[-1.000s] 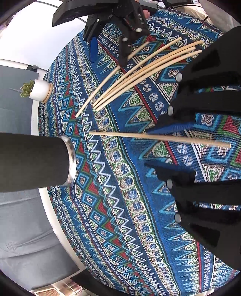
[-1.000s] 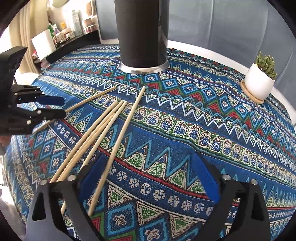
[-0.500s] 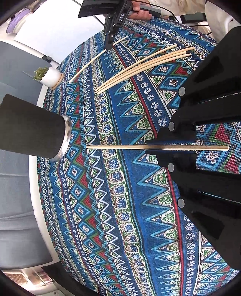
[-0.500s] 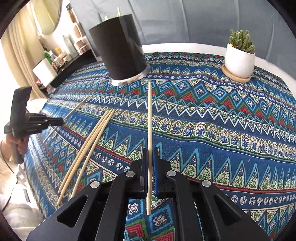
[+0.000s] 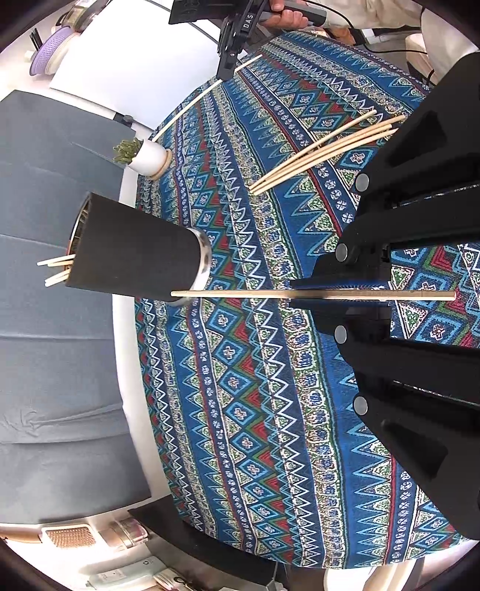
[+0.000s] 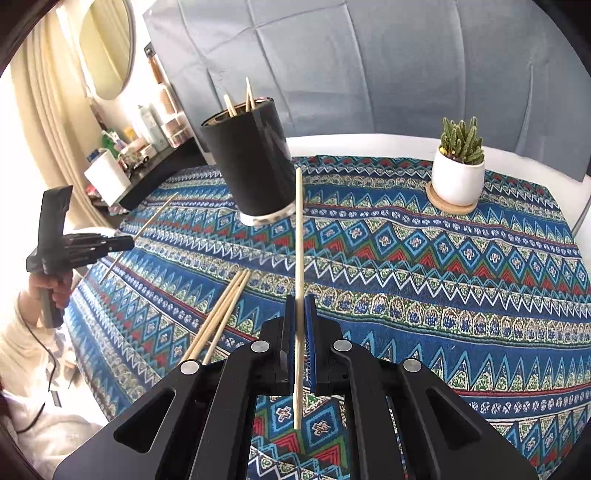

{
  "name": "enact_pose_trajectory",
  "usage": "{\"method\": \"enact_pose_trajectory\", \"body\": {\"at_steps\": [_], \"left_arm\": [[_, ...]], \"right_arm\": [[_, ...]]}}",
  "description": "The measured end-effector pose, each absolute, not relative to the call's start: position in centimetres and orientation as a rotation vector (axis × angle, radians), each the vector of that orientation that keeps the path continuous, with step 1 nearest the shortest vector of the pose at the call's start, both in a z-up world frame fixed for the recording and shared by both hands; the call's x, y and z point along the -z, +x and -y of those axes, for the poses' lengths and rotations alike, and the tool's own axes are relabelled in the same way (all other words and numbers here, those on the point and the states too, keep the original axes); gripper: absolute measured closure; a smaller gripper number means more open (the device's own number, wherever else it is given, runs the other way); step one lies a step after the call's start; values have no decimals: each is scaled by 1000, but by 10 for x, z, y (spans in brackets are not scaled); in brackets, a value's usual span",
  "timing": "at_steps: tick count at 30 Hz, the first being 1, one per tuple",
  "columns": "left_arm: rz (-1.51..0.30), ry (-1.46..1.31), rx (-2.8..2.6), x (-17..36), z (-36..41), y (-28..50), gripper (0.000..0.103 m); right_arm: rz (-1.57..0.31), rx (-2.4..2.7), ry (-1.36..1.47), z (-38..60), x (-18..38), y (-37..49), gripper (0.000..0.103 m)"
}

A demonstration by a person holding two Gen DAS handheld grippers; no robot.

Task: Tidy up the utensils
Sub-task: 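Lift the held stick with the left gripper over the black cup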

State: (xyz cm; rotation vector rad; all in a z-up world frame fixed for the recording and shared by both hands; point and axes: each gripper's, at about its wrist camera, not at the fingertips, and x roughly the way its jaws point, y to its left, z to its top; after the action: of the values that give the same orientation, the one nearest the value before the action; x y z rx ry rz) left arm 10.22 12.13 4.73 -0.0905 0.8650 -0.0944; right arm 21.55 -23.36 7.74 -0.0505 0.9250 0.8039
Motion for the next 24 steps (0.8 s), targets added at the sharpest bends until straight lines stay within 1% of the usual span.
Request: {"method": "enact_pose_trajectory", "body": {"at_steps": [5, 13, 21, 24], "left_arm": [[-801, -70, 106, -78, -123, 107, 98], [-672, -94, 126, -126, -129, 124, 98], [-598, -79, 116, -154, -131, 144, 98], [-578, -48, 95, -160, -131, 154, 98]], "right_arm": [[-844, -834, -51, 224, -106, 213, 98], [-707, -909, 52, 202, -147, 228, 98], [-617, -958, 78, 171, -164, 261, 98], [-612, -971, 112, 159, -163, 279, 98]]}}
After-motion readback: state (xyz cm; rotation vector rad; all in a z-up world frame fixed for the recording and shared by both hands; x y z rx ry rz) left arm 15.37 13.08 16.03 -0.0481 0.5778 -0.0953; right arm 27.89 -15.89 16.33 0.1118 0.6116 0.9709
